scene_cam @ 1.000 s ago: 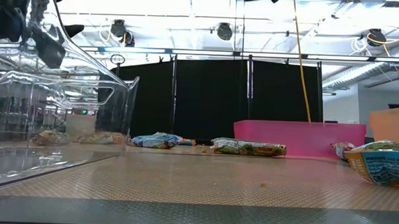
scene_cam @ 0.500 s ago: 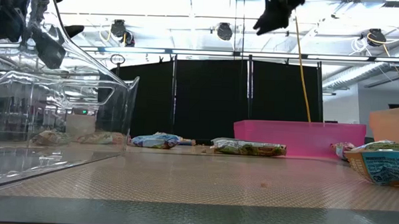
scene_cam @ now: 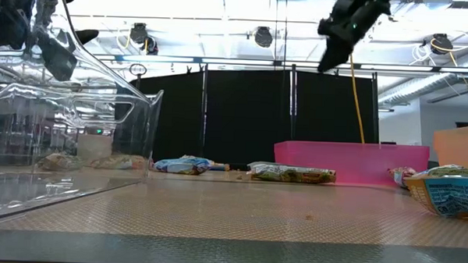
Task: Pick and place Granola Bars by type
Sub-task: Put the top blue granola bar into the red bin
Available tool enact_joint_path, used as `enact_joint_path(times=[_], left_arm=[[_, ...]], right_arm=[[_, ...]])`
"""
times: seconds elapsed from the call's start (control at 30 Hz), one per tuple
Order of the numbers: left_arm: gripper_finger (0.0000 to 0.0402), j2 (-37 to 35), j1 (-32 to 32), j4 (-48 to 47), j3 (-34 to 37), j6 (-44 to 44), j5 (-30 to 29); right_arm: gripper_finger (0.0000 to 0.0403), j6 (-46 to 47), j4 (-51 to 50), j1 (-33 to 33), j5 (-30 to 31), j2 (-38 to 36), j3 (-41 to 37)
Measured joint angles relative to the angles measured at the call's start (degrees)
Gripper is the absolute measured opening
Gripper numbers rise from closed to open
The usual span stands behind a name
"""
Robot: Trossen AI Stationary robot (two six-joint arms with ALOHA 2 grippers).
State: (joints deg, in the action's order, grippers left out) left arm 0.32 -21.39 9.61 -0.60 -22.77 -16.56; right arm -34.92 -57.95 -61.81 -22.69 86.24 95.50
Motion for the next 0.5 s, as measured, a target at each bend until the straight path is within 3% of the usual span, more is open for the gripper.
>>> enact_joint_path(times=[0.5], left_arm=[[0.0255,0.0,0.0,0.0,0.0,0.0,0.0]], right_arm=[[0.0245,-10.5,-0.3,-1.6,5.4,11.9,0.0]])
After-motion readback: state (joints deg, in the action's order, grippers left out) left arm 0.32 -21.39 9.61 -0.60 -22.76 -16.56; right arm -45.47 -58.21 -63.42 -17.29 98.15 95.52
